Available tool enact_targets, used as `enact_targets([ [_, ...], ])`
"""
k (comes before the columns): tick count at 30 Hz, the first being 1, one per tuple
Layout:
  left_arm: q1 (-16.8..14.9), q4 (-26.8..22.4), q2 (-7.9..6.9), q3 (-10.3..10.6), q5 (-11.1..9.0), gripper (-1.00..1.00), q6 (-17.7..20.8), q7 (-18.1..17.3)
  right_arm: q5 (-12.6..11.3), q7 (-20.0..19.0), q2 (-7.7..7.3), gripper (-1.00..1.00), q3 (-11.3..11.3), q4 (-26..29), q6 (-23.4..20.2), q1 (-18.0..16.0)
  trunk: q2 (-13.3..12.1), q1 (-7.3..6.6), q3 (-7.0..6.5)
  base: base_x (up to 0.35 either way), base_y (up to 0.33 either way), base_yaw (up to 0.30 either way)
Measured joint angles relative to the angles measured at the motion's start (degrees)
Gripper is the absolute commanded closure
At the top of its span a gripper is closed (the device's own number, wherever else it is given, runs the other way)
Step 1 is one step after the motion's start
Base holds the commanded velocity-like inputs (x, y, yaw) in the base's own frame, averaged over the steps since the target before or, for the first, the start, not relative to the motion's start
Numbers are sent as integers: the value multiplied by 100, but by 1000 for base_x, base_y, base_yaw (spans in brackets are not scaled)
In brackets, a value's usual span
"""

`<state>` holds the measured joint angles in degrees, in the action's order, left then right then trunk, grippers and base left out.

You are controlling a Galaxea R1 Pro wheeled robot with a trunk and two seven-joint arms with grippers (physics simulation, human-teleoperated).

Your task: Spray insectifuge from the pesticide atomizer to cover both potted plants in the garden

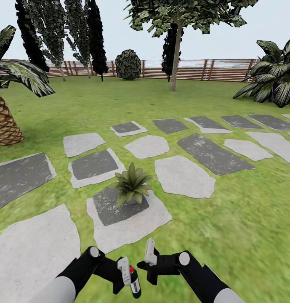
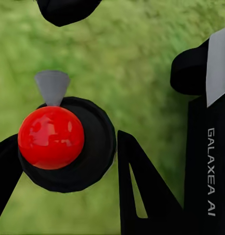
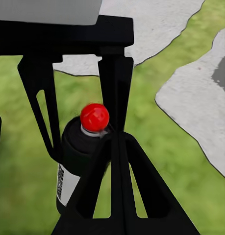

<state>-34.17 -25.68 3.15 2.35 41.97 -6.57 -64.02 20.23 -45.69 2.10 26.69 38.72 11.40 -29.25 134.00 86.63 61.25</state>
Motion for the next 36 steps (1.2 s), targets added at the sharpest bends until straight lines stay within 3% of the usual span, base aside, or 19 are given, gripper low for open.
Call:
enact_targets([
  [36, -35, 9, 78, -24, -26, 100, 13, 9, 0, 0, 0, 100, 0, 0, 0, 0, 0, 0, 0, 0, 0, 0],
])
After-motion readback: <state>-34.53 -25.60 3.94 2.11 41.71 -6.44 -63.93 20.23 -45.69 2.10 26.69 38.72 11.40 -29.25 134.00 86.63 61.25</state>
